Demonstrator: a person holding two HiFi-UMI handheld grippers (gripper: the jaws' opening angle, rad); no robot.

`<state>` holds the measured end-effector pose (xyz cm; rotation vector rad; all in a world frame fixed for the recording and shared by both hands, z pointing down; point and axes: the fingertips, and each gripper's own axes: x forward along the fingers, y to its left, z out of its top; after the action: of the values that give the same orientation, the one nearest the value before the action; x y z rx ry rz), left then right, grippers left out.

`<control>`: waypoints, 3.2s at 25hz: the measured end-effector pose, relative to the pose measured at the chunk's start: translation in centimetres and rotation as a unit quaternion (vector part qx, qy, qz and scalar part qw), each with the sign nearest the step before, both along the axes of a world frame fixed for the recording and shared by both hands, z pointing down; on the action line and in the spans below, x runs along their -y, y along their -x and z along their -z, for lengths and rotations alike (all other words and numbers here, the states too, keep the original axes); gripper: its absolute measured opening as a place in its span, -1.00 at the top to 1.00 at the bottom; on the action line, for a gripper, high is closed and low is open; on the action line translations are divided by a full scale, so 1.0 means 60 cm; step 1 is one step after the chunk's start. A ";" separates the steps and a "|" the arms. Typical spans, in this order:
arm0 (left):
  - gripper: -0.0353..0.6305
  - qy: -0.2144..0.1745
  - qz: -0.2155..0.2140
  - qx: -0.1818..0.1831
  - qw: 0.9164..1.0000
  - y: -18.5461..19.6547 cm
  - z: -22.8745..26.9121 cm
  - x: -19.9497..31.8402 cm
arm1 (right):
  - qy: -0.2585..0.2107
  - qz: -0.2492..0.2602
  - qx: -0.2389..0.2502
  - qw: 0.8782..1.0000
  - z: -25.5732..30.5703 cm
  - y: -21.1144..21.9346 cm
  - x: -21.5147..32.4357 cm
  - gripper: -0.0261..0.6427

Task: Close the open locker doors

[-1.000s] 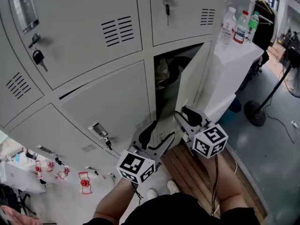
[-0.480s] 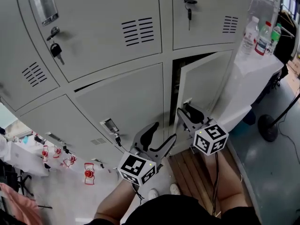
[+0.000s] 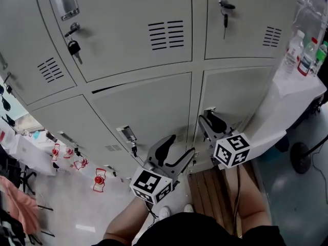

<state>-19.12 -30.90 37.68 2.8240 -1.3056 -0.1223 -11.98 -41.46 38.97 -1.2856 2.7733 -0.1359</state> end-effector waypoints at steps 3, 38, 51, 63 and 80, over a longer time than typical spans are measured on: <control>-0.03 -0.001 0.017 -0.001 1.000 0.003 0.000 0.004 | -0.001 0.010 0.002 1.000 0.001 0.003 0.011 0.57; -0.02 0.019 0.115 -0.001 0.993 0.001 -0.031 -0.017 | -0.012 0.076 0.032 0.997 -0.005 -0.032 0.004 0.55; 0.12 0.024 0.096 0.001 0.995 0.048 -0.032 -0.127 | -0.011 0.035 0.049 0.998 -0.016 -0.030 -0.121 0.77; 0.85 0.001 0.073 -0.010 0.997 0.160 -0.024 -0.396 | -0.059 0.013 0.013 0.998 0.023 0.063 -0.439 0.91; 0.85 0.011 0.057 -0.024 0.998 0.151 -0.046 -0.607 | -0.045 -0.013 -0.028 0.998 -0.005 0.032 -0.712 0.91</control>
<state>-28.21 5.51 40.46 2.7091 -1.4486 -0.1768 -13.90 1.24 39.29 -1.3225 2.7732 0.0277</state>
